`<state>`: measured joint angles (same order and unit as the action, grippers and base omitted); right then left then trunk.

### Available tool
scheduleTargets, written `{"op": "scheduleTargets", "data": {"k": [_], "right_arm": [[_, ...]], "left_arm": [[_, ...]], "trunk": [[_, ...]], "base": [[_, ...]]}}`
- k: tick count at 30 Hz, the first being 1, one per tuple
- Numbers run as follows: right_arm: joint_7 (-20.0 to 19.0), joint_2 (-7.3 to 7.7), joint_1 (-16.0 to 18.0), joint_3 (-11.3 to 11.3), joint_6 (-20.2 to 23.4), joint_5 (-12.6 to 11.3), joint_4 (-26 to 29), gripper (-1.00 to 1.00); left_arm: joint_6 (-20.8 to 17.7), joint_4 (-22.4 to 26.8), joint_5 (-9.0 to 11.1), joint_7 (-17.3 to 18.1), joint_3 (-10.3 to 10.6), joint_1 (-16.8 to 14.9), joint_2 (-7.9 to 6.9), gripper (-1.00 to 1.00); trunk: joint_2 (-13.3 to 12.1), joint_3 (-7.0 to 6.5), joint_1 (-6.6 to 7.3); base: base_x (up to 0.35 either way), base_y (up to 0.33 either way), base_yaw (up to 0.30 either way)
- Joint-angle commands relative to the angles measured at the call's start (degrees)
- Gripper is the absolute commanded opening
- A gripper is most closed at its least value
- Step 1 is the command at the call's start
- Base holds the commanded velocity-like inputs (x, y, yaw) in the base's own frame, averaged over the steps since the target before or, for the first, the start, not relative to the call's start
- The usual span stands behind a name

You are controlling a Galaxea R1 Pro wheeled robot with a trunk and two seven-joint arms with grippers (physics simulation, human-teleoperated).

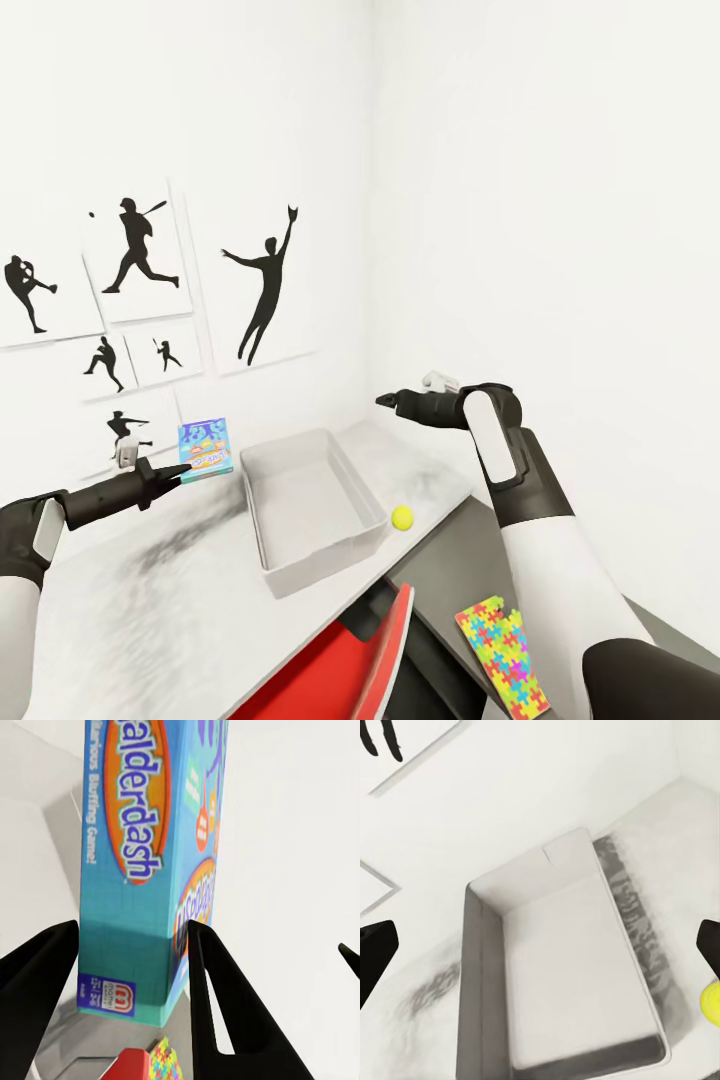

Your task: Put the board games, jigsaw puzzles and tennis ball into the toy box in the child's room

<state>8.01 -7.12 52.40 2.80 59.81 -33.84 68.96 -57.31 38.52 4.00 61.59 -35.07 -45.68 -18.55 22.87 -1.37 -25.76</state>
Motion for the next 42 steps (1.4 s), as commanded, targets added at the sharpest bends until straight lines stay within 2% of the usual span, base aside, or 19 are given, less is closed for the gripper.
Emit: {"op": "scheduleTargets", "data": {"k": [1, 24, 28, 33, 36, 42], "right_arm": [[0.60, 0.00, 0.01, 0.02, 0.13, -0.60, 0.03, 1.00], [0.60, -0.15, -0.02, 0.17, 0.13, -0.37, 0.03, 1.00], [0.60, 0.26, -0.02, 0.02, 0.13, -0.51, 0.22, 1.00], [0.60, 0.42, -0.06, 0.01, 0.19, -0.52, 0.62, 1.00], [0.60, 0.48, -0.45, 0.02, 0.19, -0.43, 3.16, 1.00], [0.60, 0.60, -0.83, 0.09, 0.19, -0.38, 7.36, 1.00]], "left_arm": [[-0.44, -0.03, 0.22, 0.02, -0.08, -0.03, -0.01, -1.00], [-0.53, -0.03, 0.27, 0.02, -0.08, -0.03, 0.00, -1.00], [-0.58, -0.03, 0.30, 0.02, -0.05, -0.03, 0.08, -1.00], [-0.67, -0.03, 0.23, -0.18, 0.18, -0.04, 1.69, -1.00], [-0.73, 0.13, 0.17, -0.38, 0.34, -0.29, 3.00, -1.00], [-1.32, 0.23, -0.38, -1.87, 0.66, -3.32, 6.96, -1.00]], "trunk": [[0.05, 0.03, -0.02], [0.05, 0.03, -0.02], [0.05, 0.03, -0.02], [0.05, 0.03, -0.02], [0.05, 0.03, -0.02], [0.05, 0.03, -0.02]], "base": [[0.012, -0.007, 0.000], [0.046, -0.001, 0.000], [0.000, 0.000, 0.000], [0.000, 0.000, 0.000], [0.000, 0.000, 0.000], [0.000, 0.000, 0.000]]}}
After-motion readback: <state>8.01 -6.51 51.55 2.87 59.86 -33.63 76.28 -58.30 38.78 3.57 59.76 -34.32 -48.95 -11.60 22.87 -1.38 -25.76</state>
